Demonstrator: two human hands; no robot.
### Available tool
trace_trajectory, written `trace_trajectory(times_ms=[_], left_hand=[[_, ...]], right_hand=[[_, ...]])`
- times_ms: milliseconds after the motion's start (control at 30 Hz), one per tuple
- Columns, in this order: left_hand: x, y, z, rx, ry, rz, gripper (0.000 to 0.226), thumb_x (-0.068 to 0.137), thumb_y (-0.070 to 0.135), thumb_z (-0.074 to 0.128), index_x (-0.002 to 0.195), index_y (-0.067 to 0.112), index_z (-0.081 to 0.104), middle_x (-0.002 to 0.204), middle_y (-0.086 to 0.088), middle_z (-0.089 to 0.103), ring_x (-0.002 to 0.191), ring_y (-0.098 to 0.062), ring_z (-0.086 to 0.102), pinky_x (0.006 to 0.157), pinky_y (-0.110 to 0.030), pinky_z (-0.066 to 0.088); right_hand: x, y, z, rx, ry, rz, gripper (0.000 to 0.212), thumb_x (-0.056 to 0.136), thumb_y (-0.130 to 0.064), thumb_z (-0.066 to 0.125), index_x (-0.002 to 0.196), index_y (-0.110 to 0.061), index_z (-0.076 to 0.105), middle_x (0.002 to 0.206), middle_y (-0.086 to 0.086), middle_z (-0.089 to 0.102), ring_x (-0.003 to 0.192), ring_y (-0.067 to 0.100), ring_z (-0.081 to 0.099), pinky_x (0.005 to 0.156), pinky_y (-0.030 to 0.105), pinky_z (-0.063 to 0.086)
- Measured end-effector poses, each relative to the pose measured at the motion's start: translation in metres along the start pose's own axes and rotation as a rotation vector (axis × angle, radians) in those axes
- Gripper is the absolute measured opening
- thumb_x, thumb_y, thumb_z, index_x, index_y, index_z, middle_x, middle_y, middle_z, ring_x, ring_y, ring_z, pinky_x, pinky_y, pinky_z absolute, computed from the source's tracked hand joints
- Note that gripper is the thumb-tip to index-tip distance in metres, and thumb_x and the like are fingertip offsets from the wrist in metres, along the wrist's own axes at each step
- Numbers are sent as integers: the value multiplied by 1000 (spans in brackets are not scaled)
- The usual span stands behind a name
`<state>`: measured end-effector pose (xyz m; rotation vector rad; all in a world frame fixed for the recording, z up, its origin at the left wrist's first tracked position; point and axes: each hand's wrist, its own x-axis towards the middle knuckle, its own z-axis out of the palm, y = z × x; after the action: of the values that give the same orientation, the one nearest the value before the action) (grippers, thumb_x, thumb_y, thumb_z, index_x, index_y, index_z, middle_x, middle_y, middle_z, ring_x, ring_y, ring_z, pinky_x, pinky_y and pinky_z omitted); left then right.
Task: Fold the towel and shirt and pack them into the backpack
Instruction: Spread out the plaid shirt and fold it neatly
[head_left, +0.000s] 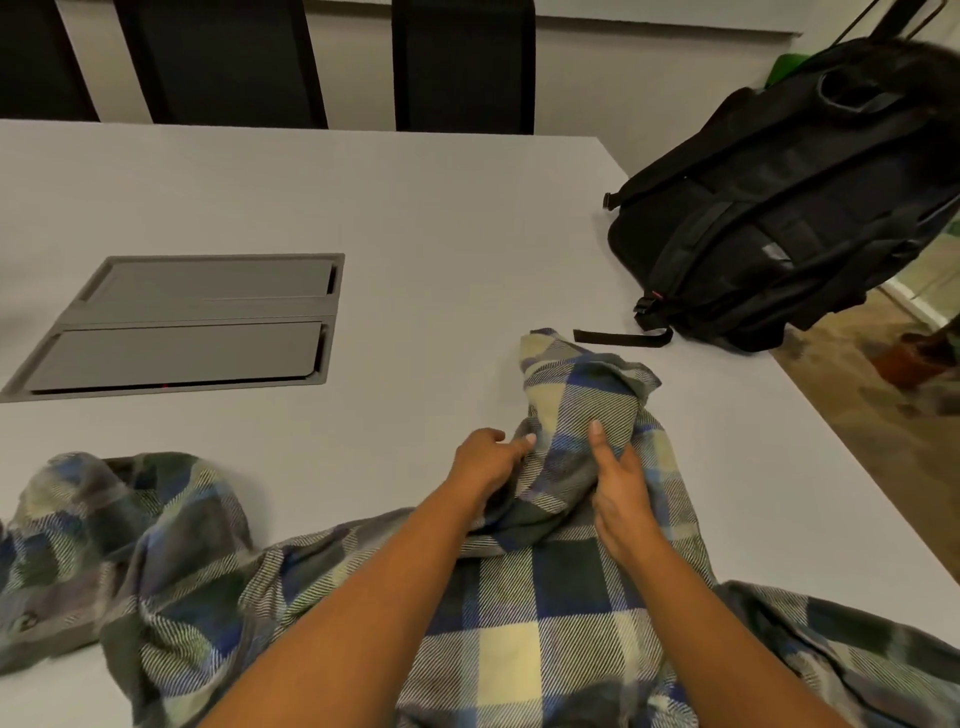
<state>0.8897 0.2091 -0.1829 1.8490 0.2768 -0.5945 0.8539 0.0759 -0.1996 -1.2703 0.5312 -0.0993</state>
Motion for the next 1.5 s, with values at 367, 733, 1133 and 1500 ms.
trace_trajectory(times_ms=[367, 733, 1133, 1500], left_hand=[[14, 32, -114, -499, 833, 503, 39, 77, -16, 48, 101, 8, 67, 102, -11, 66, 94, -21, 61, 88, -18, 48], [34, -40, -122, 696, 580, 437, 51, 90, 20, 58, 138, 13, 41, 153, -13, 20, 141, -33, 16, 114, -51, 18], [33, -98, -134, 945, 263, -92, 71, 90, 66, 19, 145, 35, -16, 154, -4, -24, 142, -26, -18, 108, -65, -2], [43, -110, -169, 930, 556, -116, 67, 94, 56, 28, 149, 19, 15, 157, -14, 4, 143, -35, -3, 110, -62, -1]], right_hand=[[19, -11, 6, -903, -367, -182, 63, 91, -39, 55, 146, -25, 28, 146, 2, 35, 135, 21, 33, 110, 39, 31], [23, 5, 4, -1268, -218, -450, 27, 95, -28, 51, 118, -17, 60, 132, 1, 52, 122, 19, 45, 98, 30, 37], [41, 11, -5, -1282, -5, -536, 27, 93, -26, 52, 116, -14, 61, 127, 4, 55, 120, 22, 47, 98, 42, 36], [80, -6, 16, -1061, -5, -526, 21, 93, -9, 51, 109, -7, 64, 112, 9, 62, 102, 21, 58, 80, 18, 39]])
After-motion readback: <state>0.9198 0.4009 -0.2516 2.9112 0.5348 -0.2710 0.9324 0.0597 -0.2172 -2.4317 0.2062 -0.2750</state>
